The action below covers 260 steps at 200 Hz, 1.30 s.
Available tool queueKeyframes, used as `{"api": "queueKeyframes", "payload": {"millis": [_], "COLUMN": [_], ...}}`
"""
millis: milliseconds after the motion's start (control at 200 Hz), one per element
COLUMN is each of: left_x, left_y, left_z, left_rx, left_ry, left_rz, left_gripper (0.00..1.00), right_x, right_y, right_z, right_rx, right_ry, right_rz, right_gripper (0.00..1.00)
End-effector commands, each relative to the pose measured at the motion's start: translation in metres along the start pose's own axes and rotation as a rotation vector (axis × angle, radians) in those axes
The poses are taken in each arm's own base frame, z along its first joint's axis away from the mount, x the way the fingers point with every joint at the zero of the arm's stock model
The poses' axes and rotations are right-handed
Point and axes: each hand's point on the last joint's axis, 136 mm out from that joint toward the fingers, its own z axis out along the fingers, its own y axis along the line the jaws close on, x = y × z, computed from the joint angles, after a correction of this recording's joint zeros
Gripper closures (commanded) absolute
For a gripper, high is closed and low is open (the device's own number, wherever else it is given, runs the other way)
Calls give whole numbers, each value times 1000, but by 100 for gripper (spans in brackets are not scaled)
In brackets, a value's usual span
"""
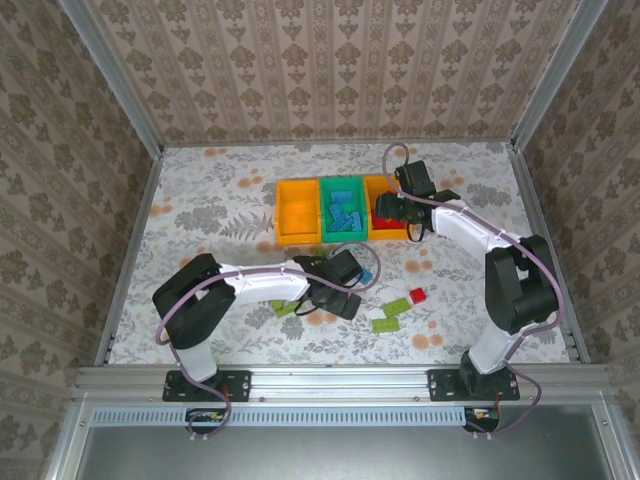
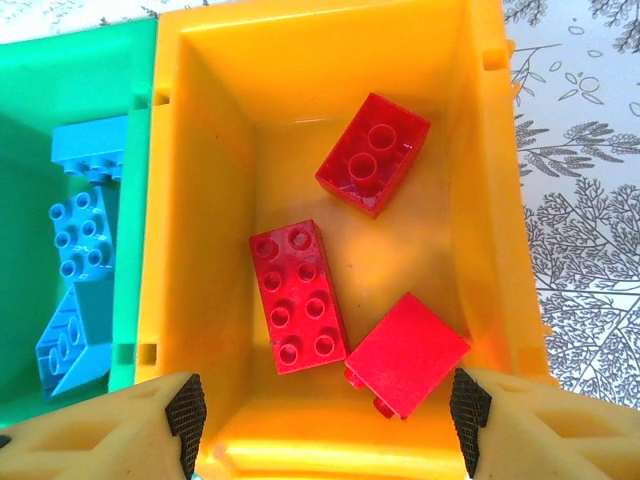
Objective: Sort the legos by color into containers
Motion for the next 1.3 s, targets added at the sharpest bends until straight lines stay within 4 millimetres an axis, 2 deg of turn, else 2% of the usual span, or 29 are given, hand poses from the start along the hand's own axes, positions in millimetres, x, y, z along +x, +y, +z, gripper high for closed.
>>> {"api": "queueKeyframes", "payload": {"millis": [0,200,370,440,630,780,810,830,960,1195,1295], "left_x": [-9,-14,-18,-21,-46,-86,-95,-101,-148,-230,-257], "left_y": [-4,-7,-12,-14,-26,-39,-41,-44,-55,-58,-57], "left_z": [1,0,-3,-10,-42,-75,-79,-82,-99,-93,-78], "left_rx": [-10,1,24,34,86,118,131,143,241,381,459], "left_ry": [-22,-38,-49,-67,-161,-266,-285,-296,-369,-426,-420], "left_rz": [0,6,14,18,55,127,139,149,195,207,179], "left_gripper": [5,16,41,48,51,50,50,50,50,49,49], "right_x": [-6,-4,6,10,30,47,54,50,63,95,105], "right_y": [-6,-11,-17,-21,-37,-50,-55,-55,-66,-76,-77], "right_z": [-17,-24,-26,-29,-36,-46,-44,-52,-62,-68,-72], "right_rx": [18,36,53,64,102,111,119,112,118,120,112], "right_ry": [-48,-60,-53,-54,-44,-46,-35,-61,-65,-18,-3], "right_rz": [7,-5,-9,-11,-2,39,49,60,107,177,216], "right_gripper": [29,28,28,27,26,25,25,24,22,20,19]}}
